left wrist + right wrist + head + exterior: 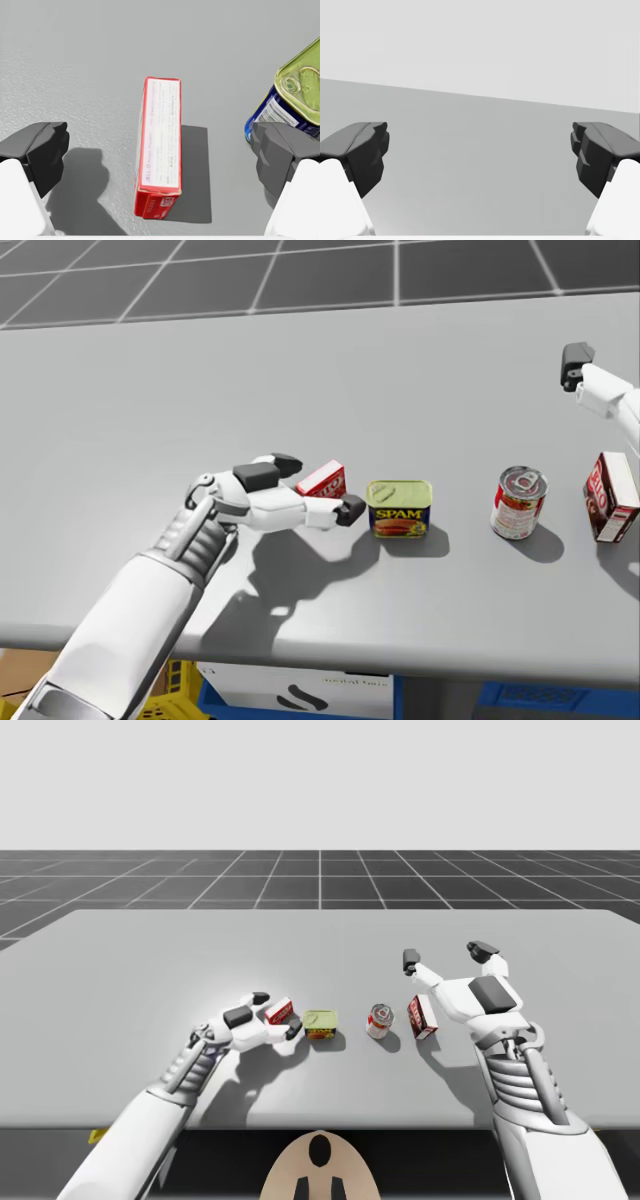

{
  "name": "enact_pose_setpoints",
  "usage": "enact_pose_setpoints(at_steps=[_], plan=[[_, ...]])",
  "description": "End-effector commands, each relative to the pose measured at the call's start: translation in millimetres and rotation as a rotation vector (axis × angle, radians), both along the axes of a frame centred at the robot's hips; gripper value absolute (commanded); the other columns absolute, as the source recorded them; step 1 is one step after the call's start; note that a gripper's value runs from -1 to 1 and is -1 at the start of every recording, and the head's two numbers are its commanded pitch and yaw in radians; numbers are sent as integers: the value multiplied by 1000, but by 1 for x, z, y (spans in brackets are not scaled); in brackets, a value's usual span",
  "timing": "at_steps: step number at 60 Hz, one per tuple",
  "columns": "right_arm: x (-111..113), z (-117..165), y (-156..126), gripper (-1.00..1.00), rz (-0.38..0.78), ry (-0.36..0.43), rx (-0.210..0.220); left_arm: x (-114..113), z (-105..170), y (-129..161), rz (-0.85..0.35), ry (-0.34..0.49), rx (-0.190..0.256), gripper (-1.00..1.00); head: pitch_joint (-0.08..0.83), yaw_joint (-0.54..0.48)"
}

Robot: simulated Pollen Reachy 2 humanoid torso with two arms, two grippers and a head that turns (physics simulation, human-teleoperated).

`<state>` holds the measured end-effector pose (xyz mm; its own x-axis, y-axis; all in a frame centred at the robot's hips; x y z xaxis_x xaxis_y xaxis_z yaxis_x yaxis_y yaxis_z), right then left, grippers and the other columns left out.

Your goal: Pick up the gelatin box and lift it.

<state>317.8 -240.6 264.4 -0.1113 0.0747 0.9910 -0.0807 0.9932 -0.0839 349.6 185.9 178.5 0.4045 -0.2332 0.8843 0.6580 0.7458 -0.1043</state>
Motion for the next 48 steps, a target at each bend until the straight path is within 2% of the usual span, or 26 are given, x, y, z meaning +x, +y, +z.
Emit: enact_pose_setpoints(at_steps=[1, 5, 7, 9, 10, 11, 15, 18, 27, 42, 48], plan=[[0, 1, 0, -1000, 0, -4, 2, 6, -9, -4, 12, 9, 8, -882, 650, 165], [0, 1, -1, -1000, 0, -5, 3, 5, -12, -5, 18, 2, 27, -336, 649, 165], [-1, 1, -1, -1000, -1, -6, 3, 4, -14, -5, 22, -5, 45, 99, 648, 165], [-1, 1, -1, -1000, -1, -7, 3, 3, -15, -5, 22, -7, 49, 446, 648, 166], [-1, 1, -1, -1000, -1, -7, 3, 3, -15, -5, 21, -4, 49, 552, 648, 166], [-1, 2, -1, -1000, 0, -8, 3, 1, -15, -5, 22, -5, 56, 756, 647, 166], [-1, 2, -1, -1000, -1, -8, 4, -1, -16, -4, 13, -6, 60, 964, 647, 166], [-1, 2, -1, -1000, -1, -9, 4, -3, -16, -5, 13, -11, 74, 995, 645, 168], [-1, 2, -1, -1000, -2, -13, 6, -5, -17, -6, 5, -14, 79, 1000, 609, 170], [-2, 4, -2, -1000, -3, -19, 7, -8, -13, -4, 8, -31, 72, 991, 403, 171], [-3, 4, -2, -1000, -2, -21, 8, -9, -10, -2, 13, -36, 67, 990, 350, 174]])
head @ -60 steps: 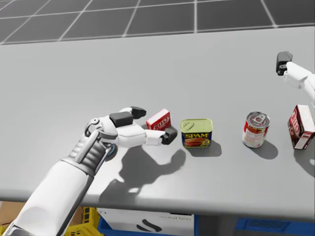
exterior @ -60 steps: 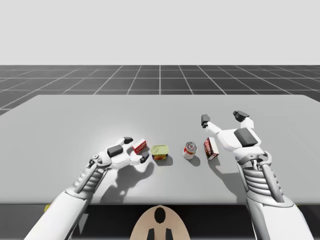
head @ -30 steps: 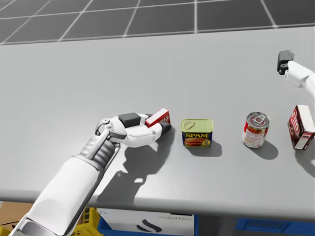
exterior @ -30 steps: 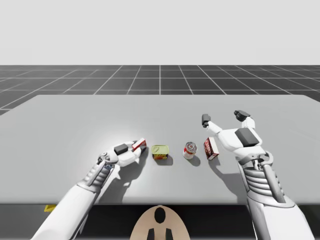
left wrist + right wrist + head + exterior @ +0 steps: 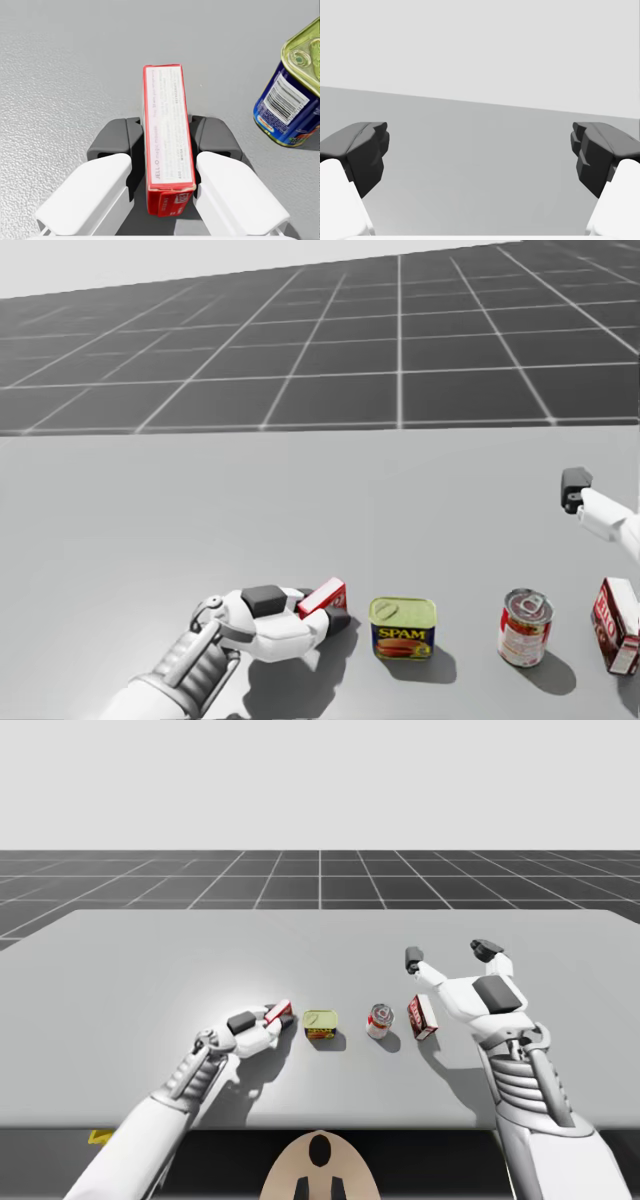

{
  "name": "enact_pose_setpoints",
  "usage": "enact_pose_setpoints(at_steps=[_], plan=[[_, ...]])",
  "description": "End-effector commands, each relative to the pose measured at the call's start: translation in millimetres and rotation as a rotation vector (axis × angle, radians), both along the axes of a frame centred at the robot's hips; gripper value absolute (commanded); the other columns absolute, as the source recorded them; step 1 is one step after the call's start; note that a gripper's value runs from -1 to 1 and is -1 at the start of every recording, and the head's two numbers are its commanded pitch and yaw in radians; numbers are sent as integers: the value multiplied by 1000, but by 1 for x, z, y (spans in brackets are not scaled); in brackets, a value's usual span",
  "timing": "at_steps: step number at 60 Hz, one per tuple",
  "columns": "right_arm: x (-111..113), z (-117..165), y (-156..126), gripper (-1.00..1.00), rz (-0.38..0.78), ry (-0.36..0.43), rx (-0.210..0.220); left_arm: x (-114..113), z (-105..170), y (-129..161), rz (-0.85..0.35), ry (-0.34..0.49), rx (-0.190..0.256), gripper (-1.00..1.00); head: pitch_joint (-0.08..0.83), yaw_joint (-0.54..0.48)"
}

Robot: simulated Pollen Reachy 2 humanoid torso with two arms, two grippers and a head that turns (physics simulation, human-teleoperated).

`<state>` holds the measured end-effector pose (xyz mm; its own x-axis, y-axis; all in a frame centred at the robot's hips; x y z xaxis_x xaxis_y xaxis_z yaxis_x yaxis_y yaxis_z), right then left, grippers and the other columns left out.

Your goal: Pick up the gelatin box and lift it.

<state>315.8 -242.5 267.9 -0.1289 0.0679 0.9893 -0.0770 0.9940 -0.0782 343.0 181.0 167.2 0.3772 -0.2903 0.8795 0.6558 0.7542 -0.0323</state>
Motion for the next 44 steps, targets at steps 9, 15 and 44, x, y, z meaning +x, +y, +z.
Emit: enact_pose_setpoints(at_steps=[9, 15, 44], plan=[[-1, 1, -1, -1000, 0, -3, 1, -6, 13, 3, 11, -28, -3, 1000, 321, 184], [-1, 1, -2, -1000, -1, -5, 3, -11, 35, 5, 36, -66, 12, 1000, 312, 187], [-1, 1, -1, -1000, 9, 5, 0, -47, 199, 6, 141, -438, -48, 1000, 293, 195]])
